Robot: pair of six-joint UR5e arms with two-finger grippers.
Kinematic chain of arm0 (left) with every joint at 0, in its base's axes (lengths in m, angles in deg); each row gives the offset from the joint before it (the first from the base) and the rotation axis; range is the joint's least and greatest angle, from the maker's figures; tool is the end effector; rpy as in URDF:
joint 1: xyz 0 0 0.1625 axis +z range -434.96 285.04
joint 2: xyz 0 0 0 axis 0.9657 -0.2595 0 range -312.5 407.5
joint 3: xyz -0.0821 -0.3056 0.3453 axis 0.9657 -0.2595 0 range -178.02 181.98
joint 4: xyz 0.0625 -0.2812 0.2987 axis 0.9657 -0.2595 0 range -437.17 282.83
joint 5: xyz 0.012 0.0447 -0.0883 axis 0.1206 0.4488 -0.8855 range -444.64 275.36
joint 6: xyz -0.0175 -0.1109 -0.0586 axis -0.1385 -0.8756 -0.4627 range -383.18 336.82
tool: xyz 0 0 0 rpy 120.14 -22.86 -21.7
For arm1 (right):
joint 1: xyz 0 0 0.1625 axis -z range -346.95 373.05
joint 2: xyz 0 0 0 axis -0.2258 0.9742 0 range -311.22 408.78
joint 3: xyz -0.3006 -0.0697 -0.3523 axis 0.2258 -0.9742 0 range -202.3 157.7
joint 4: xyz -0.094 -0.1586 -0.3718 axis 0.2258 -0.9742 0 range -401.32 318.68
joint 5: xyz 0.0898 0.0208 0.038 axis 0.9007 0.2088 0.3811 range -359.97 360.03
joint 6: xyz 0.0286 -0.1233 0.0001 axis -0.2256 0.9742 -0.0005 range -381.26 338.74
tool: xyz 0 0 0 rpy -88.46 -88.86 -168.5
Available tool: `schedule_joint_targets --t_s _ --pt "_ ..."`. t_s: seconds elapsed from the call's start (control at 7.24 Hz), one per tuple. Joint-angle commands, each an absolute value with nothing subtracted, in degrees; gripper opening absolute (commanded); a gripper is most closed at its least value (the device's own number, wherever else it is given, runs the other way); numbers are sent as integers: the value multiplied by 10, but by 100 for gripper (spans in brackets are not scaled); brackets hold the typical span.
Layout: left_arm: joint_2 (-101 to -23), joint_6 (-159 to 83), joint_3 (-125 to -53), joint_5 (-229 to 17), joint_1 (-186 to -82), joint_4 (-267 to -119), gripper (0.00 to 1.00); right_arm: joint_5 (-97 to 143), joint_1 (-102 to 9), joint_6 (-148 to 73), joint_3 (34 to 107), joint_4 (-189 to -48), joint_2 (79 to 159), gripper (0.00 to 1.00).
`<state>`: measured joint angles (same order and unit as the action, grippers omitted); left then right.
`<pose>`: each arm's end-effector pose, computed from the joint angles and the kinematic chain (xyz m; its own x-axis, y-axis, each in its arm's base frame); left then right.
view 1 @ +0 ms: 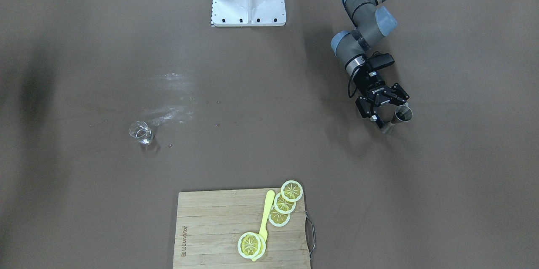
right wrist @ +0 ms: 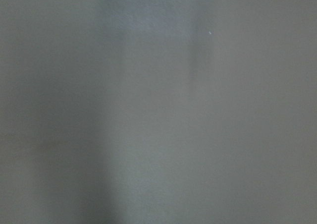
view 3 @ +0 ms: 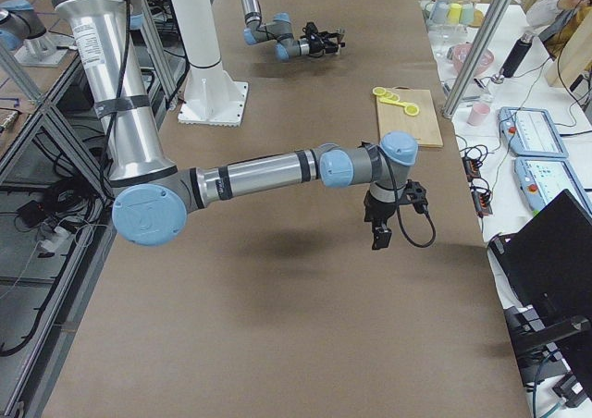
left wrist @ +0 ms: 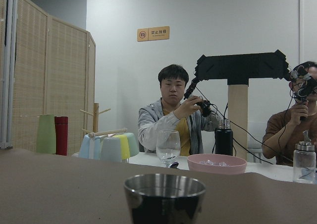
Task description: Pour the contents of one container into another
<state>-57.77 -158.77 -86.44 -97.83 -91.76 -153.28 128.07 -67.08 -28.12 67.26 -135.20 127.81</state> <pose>0.5048 -0.4205 0.5506 0.6251 -0.3590 -0.6930 0.7277 -0.0528 0.6838 -0.0460 -0.5870 0.6379 0.7786 -0.0870 0.6215 0.0779 0.9961 0.0419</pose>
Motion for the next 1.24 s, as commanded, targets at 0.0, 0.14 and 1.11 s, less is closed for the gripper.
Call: schedule_joint_targets --t_s 0.0,0.14,1.11 --pt "-570 -1584 -879 -974 -906 -1531 99 1315 -718 -273 728 -1351 1374 100" --pt "-553 -1589 -896 -960 -895 -1522 99 1313 -720 -273 784 -1351 1435 100" --pt "-439 -1582 -1069 -937 -850 -1490 99 1310 -761 -225 819 -1351 1517 100"
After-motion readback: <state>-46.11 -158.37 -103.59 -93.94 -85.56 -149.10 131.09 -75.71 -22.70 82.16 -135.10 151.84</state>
